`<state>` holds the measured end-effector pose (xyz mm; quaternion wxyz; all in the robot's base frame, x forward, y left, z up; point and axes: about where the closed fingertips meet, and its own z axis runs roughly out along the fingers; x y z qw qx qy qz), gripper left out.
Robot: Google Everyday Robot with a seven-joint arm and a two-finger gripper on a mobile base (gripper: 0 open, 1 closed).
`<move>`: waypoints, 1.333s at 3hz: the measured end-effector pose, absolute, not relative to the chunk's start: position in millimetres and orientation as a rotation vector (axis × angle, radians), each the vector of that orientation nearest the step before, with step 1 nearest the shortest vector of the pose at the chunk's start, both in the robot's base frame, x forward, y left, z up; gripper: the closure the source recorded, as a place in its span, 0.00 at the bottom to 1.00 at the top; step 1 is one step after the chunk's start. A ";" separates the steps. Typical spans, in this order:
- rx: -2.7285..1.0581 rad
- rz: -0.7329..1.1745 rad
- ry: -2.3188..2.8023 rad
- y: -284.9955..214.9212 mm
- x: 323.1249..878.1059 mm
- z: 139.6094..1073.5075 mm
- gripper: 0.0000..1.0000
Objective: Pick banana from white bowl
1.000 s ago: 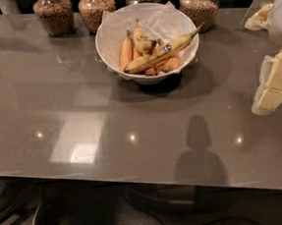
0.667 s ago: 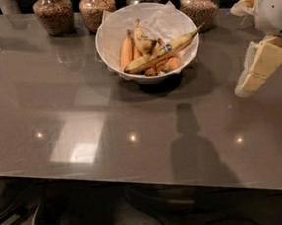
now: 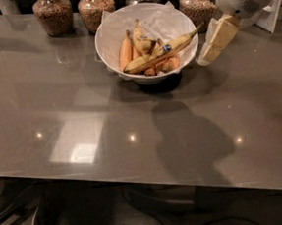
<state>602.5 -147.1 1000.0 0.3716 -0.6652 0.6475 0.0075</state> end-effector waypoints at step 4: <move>-1.894 -0.061 1.467 -140.9 679.2 969.2 0.07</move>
Offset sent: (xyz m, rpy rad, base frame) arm 0.0475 -0.0014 -0.0096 -0.0894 -0.0964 0.0836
